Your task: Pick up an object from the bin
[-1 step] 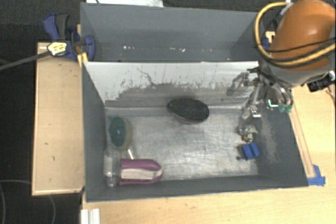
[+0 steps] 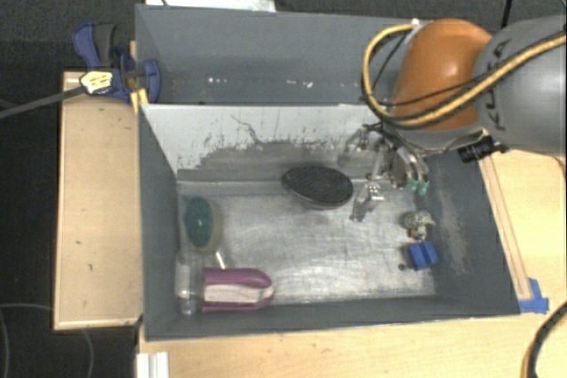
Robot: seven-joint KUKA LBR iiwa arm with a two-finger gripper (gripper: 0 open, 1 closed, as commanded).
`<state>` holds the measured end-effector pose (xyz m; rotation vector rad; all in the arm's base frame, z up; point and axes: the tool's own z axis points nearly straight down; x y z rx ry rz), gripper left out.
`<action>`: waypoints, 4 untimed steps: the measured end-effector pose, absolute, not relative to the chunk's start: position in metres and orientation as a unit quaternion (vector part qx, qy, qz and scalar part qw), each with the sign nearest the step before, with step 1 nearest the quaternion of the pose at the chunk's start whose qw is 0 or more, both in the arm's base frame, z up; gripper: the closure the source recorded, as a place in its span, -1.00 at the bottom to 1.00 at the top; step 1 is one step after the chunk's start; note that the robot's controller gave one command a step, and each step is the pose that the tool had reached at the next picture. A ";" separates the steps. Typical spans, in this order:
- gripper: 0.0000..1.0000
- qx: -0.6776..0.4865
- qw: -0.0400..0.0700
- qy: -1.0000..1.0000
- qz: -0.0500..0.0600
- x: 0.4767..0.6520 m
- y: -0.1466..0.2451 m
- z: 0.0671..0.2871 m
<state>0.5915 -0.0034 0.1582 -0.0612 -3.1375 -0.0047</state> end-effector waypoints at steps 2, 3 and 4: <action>-1.00 -0.139 -0.006 -0.990 -0.001 0.559 0.062 0.074; 1.00 -0.139 -0.006 -0.990 -0.001 0.560 0.060 0.074; 1.00 -0.134 -0.004 -0.991 -0.001 0.548 0.056 0.209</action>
Offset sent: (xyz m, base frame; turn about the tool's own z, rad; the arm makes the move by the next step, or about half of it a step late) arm -0.0075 0.0064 -0.0862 0.1041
